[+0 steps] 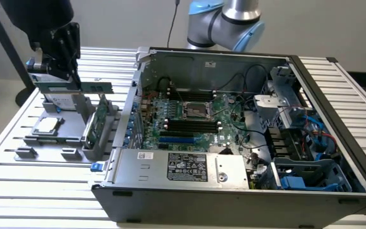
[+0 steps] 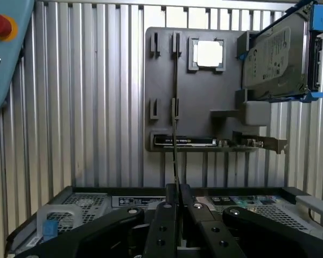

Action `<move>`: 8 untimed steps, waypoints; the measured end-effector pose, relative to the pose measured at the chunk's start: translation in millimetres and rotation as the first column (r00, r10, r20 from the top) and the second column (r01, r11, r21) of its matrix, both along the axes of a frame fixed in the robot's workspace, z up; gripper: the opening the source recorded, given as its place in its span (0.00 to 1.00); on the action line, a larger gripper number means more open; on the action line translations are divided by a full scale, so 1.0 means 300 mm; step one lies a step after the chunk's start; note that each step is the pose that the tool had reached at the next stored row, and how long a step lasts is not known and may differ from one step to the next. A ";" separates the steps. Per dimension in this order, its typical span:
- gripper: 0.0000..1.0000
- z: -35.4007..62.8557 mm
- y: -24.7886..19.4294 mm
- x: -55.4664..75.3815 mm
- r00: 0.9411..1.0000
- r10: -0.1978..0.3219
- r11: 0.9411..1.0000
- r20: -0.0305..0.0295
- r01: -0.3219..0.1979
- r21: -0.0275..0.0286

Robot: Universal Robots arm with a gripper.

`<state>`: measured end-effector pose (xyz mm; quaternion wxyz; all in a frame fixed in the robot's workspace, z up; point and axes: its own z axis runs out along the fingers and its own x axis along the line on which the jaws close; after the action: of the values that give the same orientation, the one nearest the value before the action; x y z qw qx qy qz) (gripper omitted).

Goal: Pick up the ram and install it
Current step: 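Pick up the ram and move it above insertion slot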

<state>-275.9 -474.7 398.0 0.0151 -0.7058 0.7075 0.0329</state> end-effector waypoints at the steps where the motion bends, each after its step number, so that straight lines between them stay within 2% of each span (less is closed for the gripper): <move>1: 0.13 0.000 0.000 0.015 1.000 0.000 1.000 0.000 0.000 0.001; 8: 0.13 0.000 0.000 0.121 1.000 0.001 1.000 0.000 -0.001 0.007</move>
<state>-239.4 -474.8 398.1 0.0176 -0.7061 0.7070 0.0355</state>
